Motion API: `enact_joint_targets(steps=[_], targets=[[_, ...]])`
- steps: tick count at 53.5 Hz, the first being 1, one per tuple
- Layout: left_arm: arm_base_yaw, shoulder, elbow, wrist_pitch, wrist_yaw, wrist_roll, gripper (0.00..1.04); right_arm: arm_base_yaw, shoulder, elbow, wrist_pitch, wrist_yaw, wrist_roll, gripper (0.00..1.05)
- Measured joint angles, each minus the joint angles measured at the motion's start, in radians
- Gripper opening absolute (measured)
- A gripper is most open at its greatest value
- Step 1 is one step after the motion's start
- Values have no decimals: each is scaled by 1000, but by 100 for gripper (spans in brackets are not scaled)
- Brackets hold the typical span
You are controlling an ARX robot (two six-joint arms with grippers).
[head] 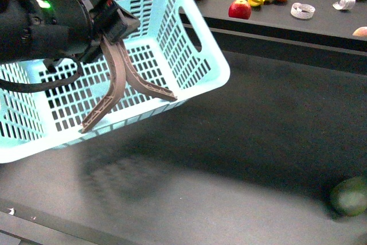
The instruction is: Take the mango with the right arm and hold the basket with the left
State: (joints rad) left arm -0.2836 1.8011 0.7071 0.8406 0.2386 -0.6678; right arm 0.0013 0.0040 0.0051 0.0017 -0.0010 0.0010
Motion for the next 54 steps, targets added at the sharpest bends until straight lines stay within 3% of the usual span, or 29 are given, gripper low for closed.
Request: enact_joint_targets(steps=[13, 36, 54], targets=[[-66, -144, -130, 51, 115, 128, 8, 0, 0, 0, 0, 0, 0, 97], [-214, -159, -177, 98, 158, 279, 8, 0, 0, 0, 0, 0, 0, 97], [-238, -159, -177, 100, 172, 307, 8, 0, 0, 0, 0, 0, 0, 97]])
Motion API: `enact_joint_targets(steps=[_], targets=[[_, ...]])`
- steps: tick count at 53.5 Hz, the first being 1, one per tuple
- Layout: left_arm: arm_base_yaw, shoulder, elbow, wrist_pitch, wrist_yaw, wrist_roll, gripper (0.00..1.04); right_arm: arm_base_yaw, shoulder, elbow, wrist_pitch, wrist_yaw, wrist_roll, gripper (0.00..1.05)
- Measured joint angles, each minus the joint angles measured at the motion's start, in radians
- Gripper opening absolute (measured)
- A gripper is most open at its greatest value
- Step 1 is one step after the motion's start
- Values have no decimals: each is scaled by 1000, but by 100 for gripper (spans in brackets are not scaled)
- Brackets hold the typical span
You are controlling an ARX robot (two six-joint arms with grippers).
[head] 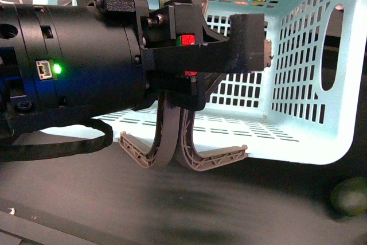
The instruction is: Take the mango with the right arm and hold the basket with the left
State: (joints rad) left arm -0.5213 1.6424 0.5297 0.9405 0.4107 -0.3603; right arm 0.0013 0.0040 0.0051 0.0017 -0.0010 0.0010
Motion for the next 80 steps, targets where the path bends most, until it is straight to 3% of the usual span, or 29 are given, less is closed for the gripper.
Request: enact_joint_targets(steps=[14, 80], targets=[[5, 0, -3, 0, -34, 0, 8, 0, 0, 0, 0, 0, 0, 97], [5, 0, -3, 0, -26, 1, 8, 0, 0, 0, 0, 0, 0, 97]])
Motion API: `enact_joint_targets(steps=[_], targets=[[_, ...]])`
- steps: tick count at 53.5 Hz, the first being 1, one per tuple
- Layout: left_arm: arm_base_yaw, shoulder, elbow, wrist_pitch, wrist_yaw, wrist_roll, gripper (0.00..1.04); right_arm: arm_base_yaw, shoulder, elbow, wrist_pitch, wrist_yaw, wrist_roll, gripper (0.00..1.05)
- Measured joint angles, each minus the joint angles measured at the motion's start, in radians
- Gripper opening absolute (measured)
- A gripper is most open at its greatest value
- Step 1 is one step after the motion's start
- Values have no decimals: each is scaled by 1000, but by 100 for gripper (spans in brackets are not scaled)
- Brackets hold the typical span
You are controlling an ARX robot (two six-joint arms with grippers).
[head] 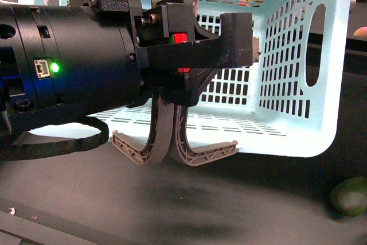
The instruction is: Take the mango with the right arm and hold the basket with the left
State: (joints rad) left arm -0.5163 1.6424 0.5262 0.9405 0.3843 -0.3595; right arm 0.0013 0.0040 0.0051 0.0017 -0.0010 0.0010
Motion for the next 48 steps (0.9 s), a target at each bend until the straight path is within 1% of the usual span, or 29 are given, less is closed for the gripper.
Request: enact_joint_targets(steps=[25, 26, 27, 28, 29, 30, 31, 32, 33, 35, 38, 41, 45, 48], targets=[[0, 0, 0, 0, 0, 0, 8, 0, 0, 0, 0, 2, 0, 97], [0, 0, 0, 0, 0, 0, 8, 3, 3, 0, -2, 18, 2, 97], [0, 0, 0, 0, 0, 0, 8, 23, 16, 5, -18, 85, 19, 97], [0, 0, 0, 0, 0, 0, 8, 34, 23, 11, -28, 107, 23, 97], [0, 0, 0, 0, 0, 0, 8, 66, 53, 22, -41, 222, 40, 97], [0, 0, 0, 0, 0, 0, 8, 78, 70, 26, -42, 269, 50, 97], [0, 0, -1, 0, 0, 0, 8, 96, 104, 36, -41, 354, 71, 97], [0, 0, -1, 0, 1, 0, 8, 101, 122, 40, -40, 388, 75, 97], [0, 0, -2, 0, 2, -1, 8, 100, 155, 48, -34, 444, 87, 97], [0, 0, -2, 0, 0, -2, 8, 89, 203, 53, -13, 503, 90, 97], [0, 0, -2, 0, -2, 1, 8, 55, 260, 54, 34, 511, 83, 97], [0, 0, -2, 0, -2, 0, 8, 8, 321, 54, 90, 479, 67, 97], [0, 0, -2, 0, -3, 0, 8, -76, 441, 66, 198, 379, 23, 97], [0, 0, -2, 0, -2, 0, 8, -119, 518, 74, 265, 325, -7, 97]])
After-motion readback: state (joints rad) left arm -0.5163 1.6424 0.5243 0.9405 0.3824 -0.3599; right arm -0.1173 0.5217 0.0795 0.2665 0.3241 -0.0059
